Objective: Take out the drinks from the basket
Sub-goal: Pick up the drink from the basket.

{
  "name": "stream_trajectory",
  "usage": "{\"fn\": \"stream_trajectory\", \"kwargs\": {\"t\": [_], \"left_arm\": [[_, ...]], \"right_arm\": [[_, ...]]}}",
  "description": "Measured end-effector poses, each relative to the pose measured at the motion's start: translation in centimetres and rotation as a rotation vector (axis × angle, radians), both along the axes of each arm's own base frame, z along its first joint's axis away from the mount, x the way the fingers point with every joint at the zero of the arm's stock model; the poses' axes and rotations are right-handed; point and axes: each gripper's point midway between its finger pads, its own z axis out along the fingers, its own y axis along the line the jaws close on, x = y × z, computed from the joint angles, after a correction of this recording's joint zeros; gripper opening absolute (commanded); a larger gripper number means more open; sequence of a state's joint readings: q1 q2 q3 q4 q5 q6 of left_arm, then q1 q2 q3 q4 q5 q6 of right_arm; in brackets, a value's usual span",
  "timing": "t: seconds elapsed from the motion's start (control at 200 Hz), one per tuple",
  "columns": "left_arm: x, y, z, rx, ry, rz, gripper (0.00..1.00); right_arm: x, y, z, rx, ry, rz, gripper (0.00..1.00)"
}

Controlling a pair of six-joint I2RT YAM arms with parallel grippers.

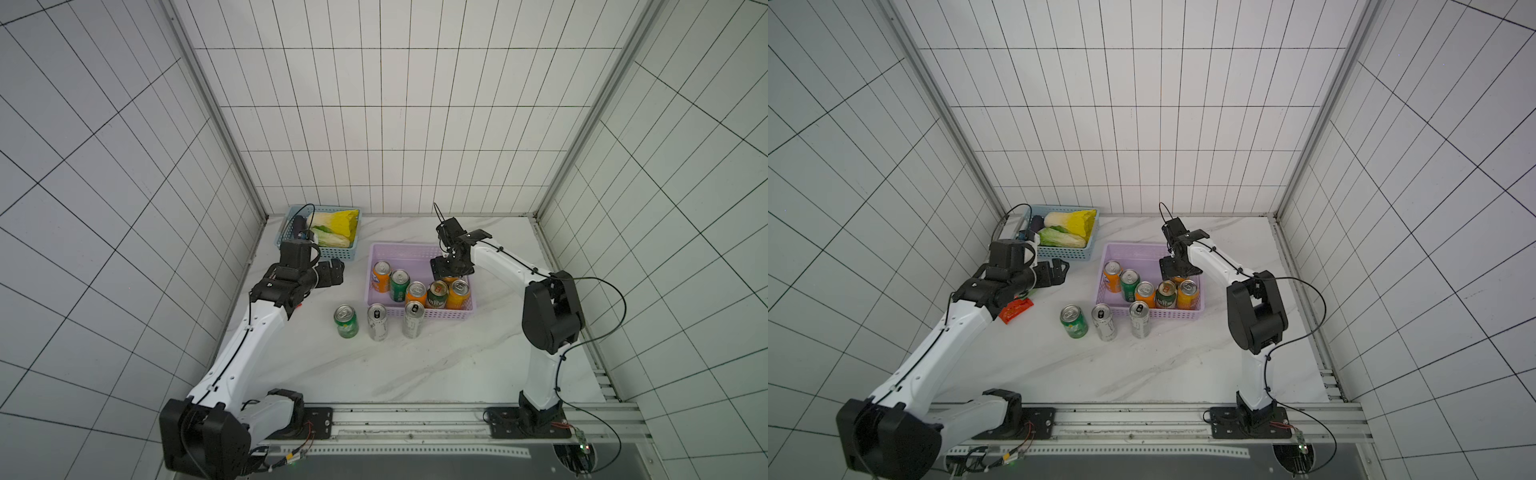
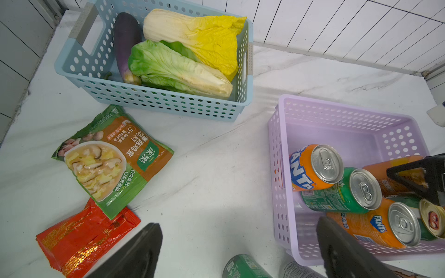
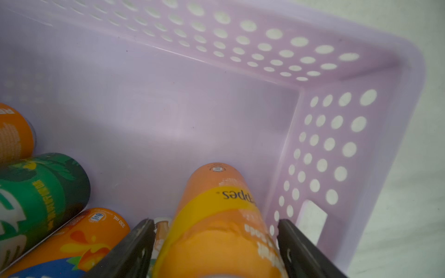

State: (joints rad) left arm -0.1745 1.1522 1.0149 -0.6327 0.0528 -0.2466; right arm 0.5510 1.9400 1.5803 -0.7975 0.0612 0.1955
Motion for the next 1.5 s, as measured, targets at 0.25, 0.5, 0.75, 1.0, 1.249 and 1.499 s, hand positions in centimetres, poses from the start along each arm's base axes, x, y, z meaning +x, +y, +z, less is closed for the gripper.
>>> {"fn": "stream_trajectory", "kwargs": {"t": [0.25,0.5,0.75,1.0,1.249,1.499], "left_arm": [[0.0,0.0,0.0,0.000,0.000,0.000,0.98],[0.0,0.0,0.0,0.000,0.000,0.000,0.98],[0.0,0.0,0.0,0.000,0.000,0.000,0.98],[0.0,0.0,-0.1,0.000,0.004,0.000,0.98],[0.0,0.0,-0.2,0.001,0.007,0.000,0.98],[-0.2,0.1,-0.4,0.003,0.019,0.001,0.98]], "right_arm": [[0.0,-0.1,0.0,-0.004,-0.001,-0.009,0.72],[-0.1,-0.2,0.2,-0.008,0.005,-0.009,0.67],[0.0,-0.2,1.4,-0.011,0.001,-0.008,0.66],[0.0,-0.2,2.9,-0.012,-0.003,0.002,0.66],[-0.3,-0.4,6.5,0.005,-0.047,0.016,0.66],[-1.3,-0.4,10.4,0.008,-0.097,0.042,0.66]]}}
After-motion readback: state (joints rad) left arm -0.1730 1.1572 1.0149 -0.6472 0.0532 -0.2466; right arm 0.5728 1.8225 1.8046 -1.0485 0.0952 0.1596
